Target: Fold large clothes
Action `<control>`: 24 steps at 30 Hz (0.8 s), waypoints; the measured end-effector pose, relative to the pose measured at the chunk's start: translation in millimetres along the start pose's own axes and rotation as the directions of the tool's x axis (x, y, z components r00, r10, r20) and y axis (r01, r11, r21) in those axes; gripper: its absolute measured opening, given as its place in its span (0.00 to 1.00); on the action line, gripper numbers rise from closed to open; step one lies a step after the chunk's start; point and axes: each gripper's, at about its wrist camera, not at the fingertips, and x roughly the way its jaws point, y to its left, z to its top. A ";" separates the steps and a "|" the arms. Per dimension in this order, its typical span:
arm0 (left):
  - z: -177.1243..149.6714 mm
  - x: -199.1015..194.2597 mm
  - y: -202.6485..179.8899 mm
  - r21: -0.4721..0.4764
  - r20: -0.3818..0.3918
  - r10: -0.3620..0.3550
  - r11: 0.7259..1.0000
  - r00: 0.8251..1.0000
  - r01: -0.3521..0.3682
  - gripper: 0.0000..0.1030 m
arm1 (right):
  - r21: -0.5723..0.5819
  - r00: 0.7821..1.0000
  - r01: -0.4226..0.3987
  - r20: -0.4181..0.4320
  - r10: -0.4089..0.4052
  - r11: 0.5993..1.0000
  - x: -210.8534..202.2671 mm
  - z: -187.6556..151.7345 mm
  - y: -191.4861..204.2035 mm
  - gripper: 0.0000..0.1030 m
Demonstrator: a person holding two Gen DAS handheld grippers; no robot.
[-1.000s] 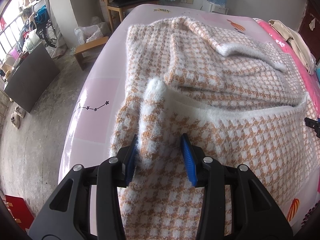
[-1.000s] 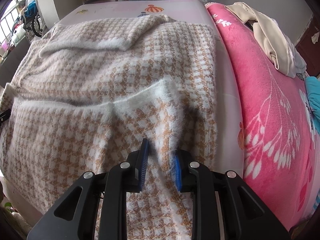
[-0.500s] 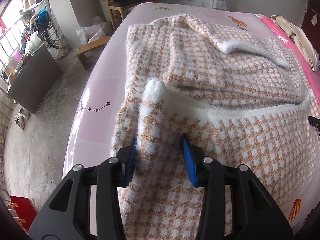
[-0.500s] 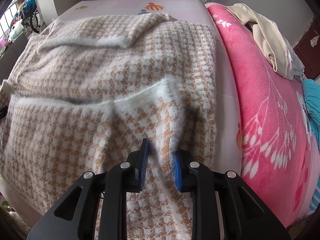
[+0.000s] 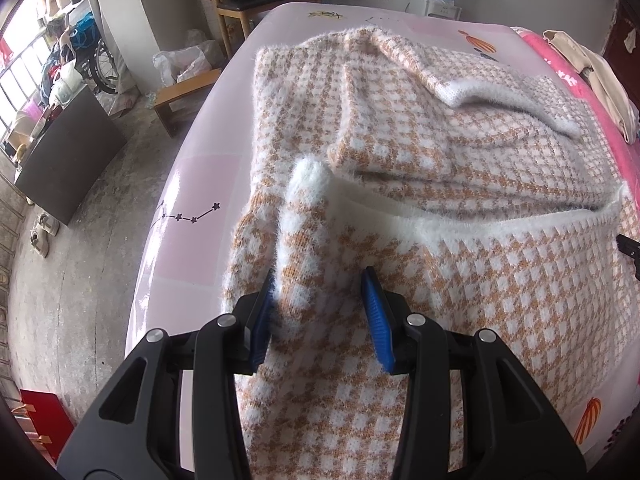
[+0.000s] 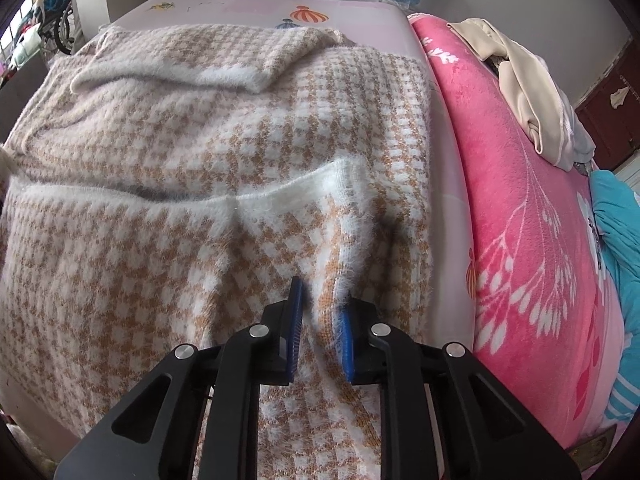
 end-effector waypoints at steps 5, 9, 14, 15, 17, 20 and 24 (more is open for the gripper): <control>0.2 0.0 -2.3 -0.001 -0.004 0.016 1.000 1.000 -0.016 0.40 | -0.020 1.000 0.018 0.010 -0.018 1.000 -1.9 -1.6 6.1 0.16; 0.6 -0.3 -3.8 0.001 -0.006 0.027 1.000 1.000 -0.027 0.41 | -0.025 1.000 0.019 0.013 -0.019 0.999 -2.7 -2.4 6.1 0.16; 1.0 -0.9 -6.6 0.008 -0.006 0.039 0.999 0.999 -0.039 0.41 | -0.036 1.000 0.025 0.017 -0.025 0.999 -4.0 -2.2 8.2 0.16; 1.1 -1.1 -7.0 0.010 -0.006 0.041 0.999 0.999 -0.041 0.41 | -0.039 0.999 0.028 0.018 -0.027 0.999 -4.4 -2.7 8.7 0.16; 1.3 -1.4 -8.1 0.011 -0.006 0.044 0.999 0.999 -0.044 0.41 | -0.043 0.999 0.032 0.020 -0.031 0.999 -4.4 -2.5 9.6 0.16; 1.5 -1.2 -8.1 0.011 -0.006 0.047 0.999 0.999 -0.047 0.41 | -0.048 0.999 0.038 0.023 -0.037 0.998 -5.3 -3.2 10.9 0.16; 1.1 -2.1 -9.2 0.013 -0.005 0.052 0.999 0.999 -0.052 0.41 | -0.055 0.999 0.044 0.025 -0.043 0.998 -6.8 -3.7 13.2 0.16</control>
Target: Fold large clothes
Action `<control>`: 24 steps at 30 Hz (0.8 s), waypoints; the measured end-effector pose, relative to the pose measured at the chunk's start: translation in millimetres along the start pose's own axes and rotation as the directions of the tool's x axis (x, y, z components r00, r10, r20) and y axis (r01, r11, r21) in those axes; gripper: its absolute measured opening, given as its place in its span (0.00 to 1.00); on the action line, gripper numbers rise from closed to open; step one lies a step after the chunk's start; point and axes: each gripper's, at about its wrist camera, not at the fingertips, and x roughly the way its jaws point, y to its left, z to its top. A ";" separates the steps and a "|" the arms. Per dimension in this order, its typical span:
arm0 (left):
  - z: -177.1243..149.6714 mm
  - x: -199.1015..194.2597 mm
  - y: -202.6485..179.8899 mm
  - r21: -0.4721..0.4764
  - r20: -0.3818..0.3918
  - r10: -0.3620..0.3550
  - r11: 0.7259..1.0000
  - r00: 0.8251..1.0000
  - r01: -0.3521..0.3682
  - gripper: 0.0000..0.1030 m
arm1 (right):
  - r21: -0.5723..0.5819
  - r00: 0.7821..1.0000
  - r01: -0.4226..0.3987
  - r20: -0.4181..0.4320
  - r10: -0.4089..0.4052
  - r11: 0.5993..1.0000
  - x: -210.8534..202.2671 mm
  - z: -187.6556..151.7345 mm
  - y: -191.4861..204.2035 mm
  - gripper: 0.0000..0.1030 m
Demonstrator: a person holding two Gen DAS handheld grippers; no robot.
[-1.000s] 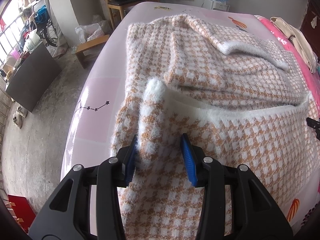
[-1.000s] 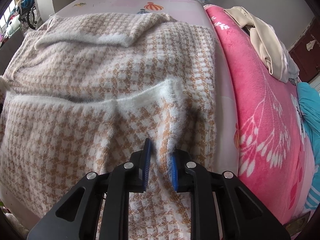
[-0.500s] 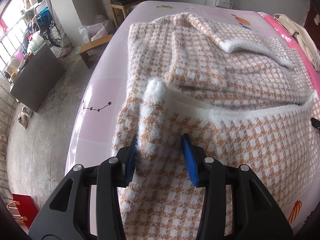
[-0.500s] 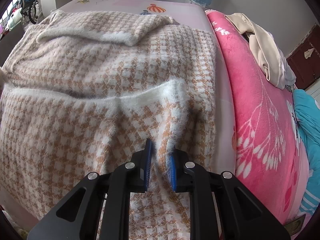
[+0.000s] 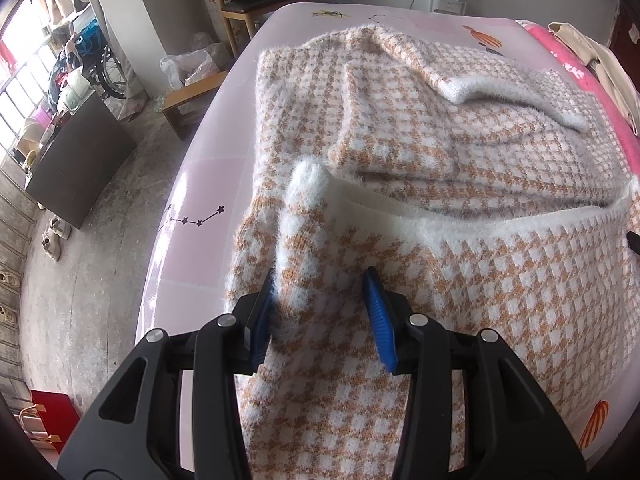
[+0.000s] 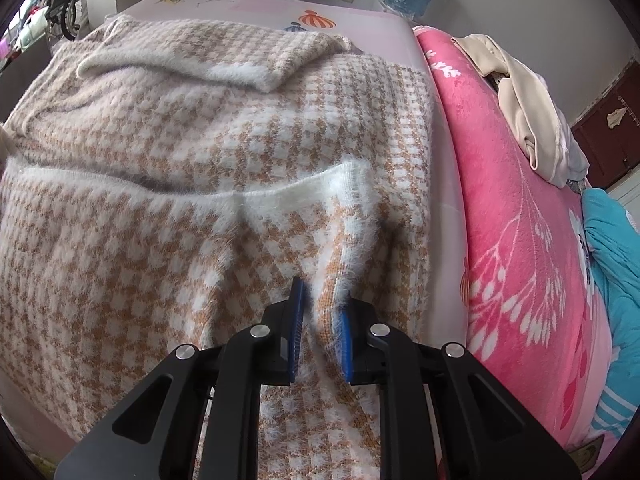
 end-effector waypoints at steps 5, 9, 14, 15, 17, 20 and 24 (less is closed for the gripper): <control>0.1 -0.4 -1.3 0.003 0.000 0.006 1.000 1.000 -0.006 0.41 | -0.009 1.000 0.009 0.003 -0.009 1.000 -1.6 -0.1 3.5 0.16; 0.2 -0.5 -2.2 0.006 0.006 0.012 1.000 1.000 -0.012 0.41 | -0.008 1.000 0.010 0.006 -0.010 1.000 -2.5 -0.1 4.3 0.16; -1.8 -2.3 -8.8 0.039 0.036 0.022 0.999 0.999 -0.023 0.33 | 0.022 1.000 -0.015 0.021 0.015 1.000 -5.2 -0.8 -0.7 0.09; -3.1 -3.4 -11.2 0.053 0.046 0.020 0.998 0.999 -0.022 0.30 | 0.029 0.999 -0.020 0.027 0.019 0.999 -7.0 -1.4 -2.1 0.08; -6.2 -6.5 -17.2 0.085 0.070 0.044 0.995 0.997 -0.050 0.18 | 0.034 0.999 -0.021 0.044 0.020 0.999 -12.4 -3.0 -5.3 0.07; -12.1 -15.8 -20.4 0.119 0.110 0.063 0.990 0.992 -0.077 0.09 | 0.039 0.997 -0.013 0.081 0.010 0.999 -27.0 -7.0 -7.7 0.07; -19.9 -43.5 -13.9 0.105 0.188 0.038 0.993 0.981 -0.059 0.08 | 0.041 0.990 0.013 0.137 -0.019 0.999 -53.1 -15.7 -10.0 0.07</control>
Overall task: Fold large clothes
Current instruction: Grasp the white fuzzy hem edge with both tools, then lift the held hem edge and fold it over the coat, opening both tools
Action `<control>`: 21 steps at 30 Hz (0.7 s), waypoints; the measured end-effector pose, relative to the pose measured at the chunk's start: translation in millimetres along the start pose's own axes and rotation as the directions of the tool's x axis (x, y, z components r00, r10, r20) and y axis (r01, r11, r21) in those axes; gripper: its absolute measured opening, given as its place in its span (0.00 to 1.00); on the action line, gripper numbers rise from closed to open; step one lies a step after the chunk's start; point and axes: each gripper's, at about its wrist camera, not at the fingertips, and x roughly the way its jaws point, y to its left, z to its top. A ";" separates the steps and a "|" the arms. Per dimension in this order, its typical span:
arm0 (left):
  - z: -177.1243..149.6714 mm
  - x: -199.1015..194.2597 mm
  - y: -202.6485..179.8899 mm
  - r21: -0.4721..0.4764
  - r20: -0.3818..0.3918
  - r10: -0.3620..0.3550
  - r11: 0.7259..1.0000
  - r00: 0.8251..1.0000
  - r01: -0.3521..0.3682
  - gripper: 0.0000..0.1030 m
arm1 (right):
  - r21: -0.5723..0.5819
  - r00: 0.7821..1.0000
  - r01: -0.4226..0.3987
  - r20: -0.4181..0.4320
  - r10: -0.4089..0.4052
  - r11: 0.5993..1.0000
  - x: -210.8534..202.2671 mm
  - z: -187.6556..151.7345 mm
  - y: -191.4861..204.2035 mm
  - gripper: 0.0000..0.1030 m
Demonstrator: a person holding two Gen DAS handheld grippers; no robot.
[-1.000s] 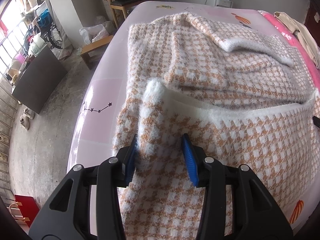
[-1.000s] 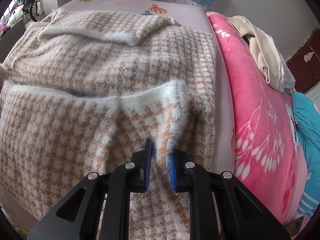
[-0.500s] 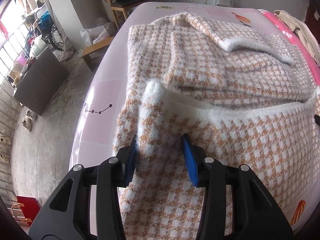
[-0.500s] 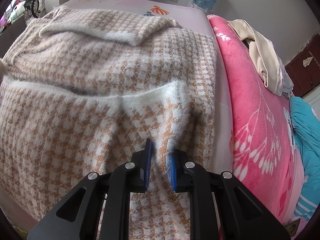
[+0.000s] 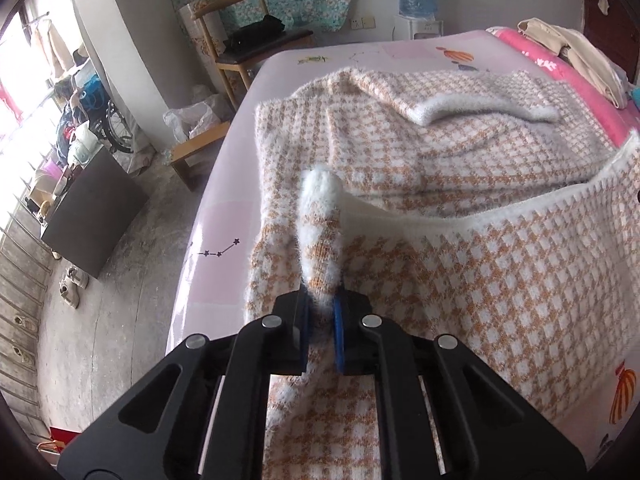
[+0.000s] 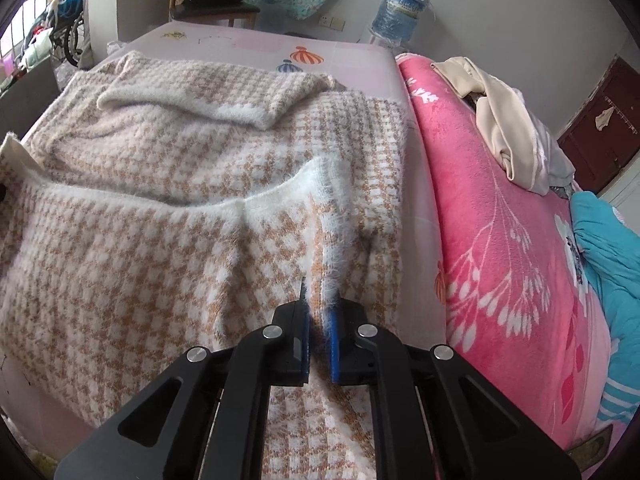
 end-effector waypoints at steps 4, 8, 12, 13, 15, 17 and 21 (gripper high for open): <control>-6.4 -37.2 6.0 -0.001 0.109 -0.006 1.000 0.994 0.006 0.08 | 0.001 0.997 0.050 0.056 -0.050 0.999 -28.0 -8.2 -1.5 0.07; -14.3 -71.8 13.4 -0.012 0.213 -0.013 1.000 0.977 0.016 0.07 | 0.014 0.990 0.098 0.101 -0.099 0.995 -52.4 -16.3 -0.9 0.07; -10.2 -97.4 18.6 -0.020 0.277 -0.025 0.999 0.960 0.032 0.07 | 0.048 0.981 0.115 0.154 -0.121 0.992 -76.0 -21.2 -3.7 0.07; -9.2 -103.2 20.2 -0.020 0.294 -0.026 0.999 0.955 0.033 0.07 | 0.054 0.978 0.120 0.167 -0.127 0.991 -82.6 -22.9 -2.4 0.07; -6.3 -114.3 22.0 -0.018 0.327 -0.030 0.999 0.945 0.038 0.07 | 0.058 0.972 0.128 0.190 -0.137 0.990 -89.6 -21.9 -4.8 0.07; -3.0 -122.8 22.9 -0.017 0.357 -0.027 0.999 0.934 0.036 0.07 | 0.065 0.965 0.133 0.217 -0.144 0.989 -97.4 -18.1 -8.2 0.07; 11.0 -136.6 25.9 -0.021 0.414 -0.010 1.000 0.910 0.020 0.07 | 0.083 0.947 0.136 0.280 -0.155 0.987 -112.4 -3.8 -16.2 0.07</control>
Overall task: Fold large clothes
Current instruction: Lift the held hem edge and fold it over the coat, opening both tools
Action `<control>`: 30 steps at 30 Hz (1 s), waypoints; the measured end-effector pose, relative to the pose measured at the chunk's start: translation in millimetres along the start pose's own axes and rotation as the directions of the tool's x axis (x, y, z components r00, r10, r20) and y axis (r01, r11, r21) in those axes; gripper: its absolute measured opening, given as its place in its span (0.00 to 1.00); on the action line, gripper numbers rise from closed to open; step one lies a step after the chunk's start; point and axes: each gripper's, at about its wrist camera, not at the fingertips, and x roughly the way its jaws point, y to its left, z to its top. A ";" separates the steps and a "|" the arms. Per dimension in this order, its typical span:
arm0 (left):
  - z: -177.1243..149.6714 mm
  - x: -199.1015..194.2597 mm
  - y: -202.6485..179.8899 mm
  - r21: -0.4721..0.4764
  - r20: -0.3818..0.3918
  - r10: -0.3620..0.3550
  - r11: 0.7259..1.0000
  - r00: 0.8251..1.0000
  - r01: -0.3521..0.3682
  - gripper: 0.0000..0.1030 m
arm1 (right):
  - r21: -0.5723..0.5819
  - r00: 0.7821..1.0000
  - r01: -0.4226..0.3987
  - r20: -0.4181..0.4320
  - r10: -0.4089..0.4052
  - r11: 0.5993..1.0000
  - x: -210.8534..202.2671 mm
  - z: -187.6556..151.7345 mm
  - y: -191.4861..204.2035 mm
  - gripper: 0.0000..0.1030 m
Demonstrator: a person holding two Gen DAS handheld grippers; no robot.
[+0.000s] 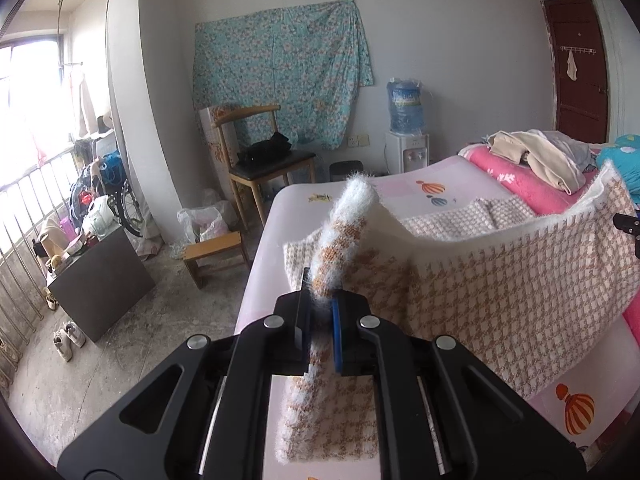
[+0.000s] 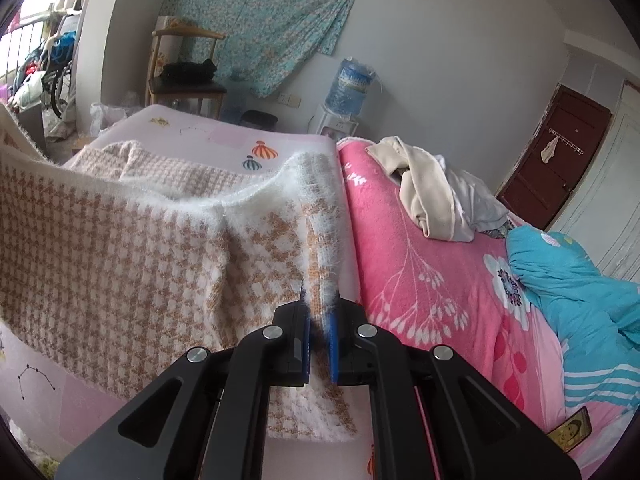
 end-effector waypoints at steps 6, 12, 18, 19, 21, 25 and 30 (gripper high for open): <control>38.8 16.3 8.3 0.000 0.068 0.014 1.000 0.998 -0.014 0.07 | 0.004 0.995 0.003 0.097 -0.003 1.000 3.6 41.9 -10.0 0.07; 86.0 74.9 20.4 -0.011 0.072 0.013 1.000 0.997 -0.012 0.07 | -0.018 0.987 -0.009 0.159 0.012 1.000 45.7 97.8 -12.8 0.07; 120.1 190.6 32.6 -0.058 -0.065 -0.050 0.997 0.997 0.046 0.07 | 0.007 0.990 -0.128 0.062 0.127 0.992 149.3 147.8 -11.5 0.07; 121.1 213.8 33.8 -0.073 -0.105 -0.069 0.995 0.992 0.062 0.07 | 0.019 0.987 -0.158 0.028 0.158 0.987 172.9 152.0 -10.6 0.07; 116.5 260.7 34.7 -0.103 -0.201 -0.110 0.990 0.973 0.091 0.07 | 0.061 0.973 -0.223 -0.053 0.226 0.973 220.9 152.8 -8.5 0.07; 81.7 342.4 38.8 -0.188 -0.415 -0.180 0.976 0.892 0.109 0.14 | 0.262 0.870 -0.381 -0.223 0.439 0.887 310.1 133.6 -17.0 0.08; 56.4 373.5 69.2 -0.350 -0.491 -0.271 0.932 0.828 0.097 0.49 | 0.543 0.733 -0.466 -0.205 0.649 0.698 354.7 105.5 -56.0 0.41</control>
